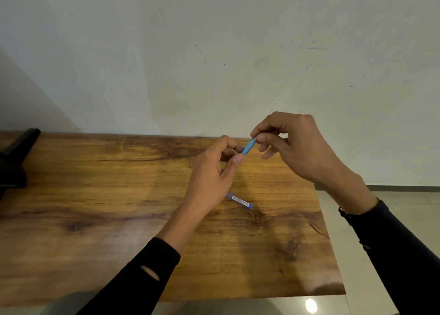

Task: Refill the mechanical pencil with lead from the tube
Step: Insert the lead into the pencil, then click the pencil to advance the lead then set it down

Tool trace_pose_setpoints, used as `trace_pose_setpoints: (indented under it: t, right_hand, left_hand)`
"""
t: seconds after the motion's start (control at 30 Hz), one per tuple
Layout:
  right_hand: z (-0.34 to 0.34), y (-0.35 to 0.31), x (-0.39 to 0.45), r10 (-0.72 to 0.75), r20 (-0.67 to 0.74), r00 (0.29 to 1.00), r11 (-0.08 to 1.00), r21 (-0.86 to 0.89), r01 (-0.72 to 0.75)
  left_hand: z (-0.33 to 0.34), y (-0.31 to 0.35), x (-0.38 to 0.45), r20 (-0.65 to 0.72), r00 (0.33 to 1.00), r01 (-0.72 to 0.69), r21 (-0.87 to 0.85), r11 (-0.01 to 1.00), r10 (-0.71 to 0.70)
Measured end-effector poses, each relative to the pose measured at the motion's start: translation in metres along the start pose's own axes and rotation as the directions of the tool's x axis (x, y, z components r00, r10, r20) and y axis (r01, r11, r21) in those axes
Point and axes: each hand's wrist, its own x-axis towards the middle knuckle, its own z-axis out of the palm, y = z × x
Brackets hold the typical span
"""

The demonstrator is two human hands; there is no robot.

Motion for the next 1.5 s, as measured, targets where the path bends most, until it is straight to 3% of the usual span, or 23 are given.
trace_pose_setpoints:
  t: [0.3,0.53,0.67,0.77,0.9,1.03,1.3,1.5]
  right_hand:
    - [0.001,0.003,-0.002,0.033,-0.017,0.999,0.999,0.017,-0.033]
    - [0.017,-0.008,-0.003,0.079,-0.018,0.997,0.941,0.332,-0.068]
    - [0.022,-0.018,-0.002,0.116,-0.106,0.988,0.87,0.49,-0.05]
    - [0.01,-0.032,0.003,0.203,-0.148,0.968,0.717,0.696,-0.044]
    - [-0.012,-0.053,0.007,0.358,-0.069,0.931,0.342,0.938,-0.062]
    - [-0.026,-0.069,0.008,0.448,-0.035,0.893,0.225,0.971,-0.075]
    - [-0.045,-0.099,0.006,0.425,-0.064,0.903,0.227,0.973,-0.038]
    - [-0.048,-0.113,0.001,0.417,-0.057,0.907,0.247,0.967,-0.053]
  left_hand:
    - [0.001,0.002,-0.001,-0.02,0.998,-0.05,0.066,0.997,0.051]
    - [-0.003,0.017,0.002,-0.04,0.999,-0.004,-0.198,0.98,-0.004]
    - [-0.006,0.032,0.003,-0.046,0.998,0.022,-0.263,0.965,-0.035]
    - [-0.014,0.039,0.006,-0.073,0.997,0.016,-0.268,0.963,-0.036]
    - [-0.037,0.04,0.017,-0.144,0.988,0.016,-0.313,0.95,-0.064]
    - [-0.053,0.042,0.021,-0.195,0.98,-0.025,-0.256,0.966,-0.026]
    - [-0.056,0.07,0.015,-0.141,0.981,-0.151,-0.147,0.977,0.131]
    - [-0.059,0.09,0.008,-0.114,0.978,-0.18,-0.062,0.982,0.172]
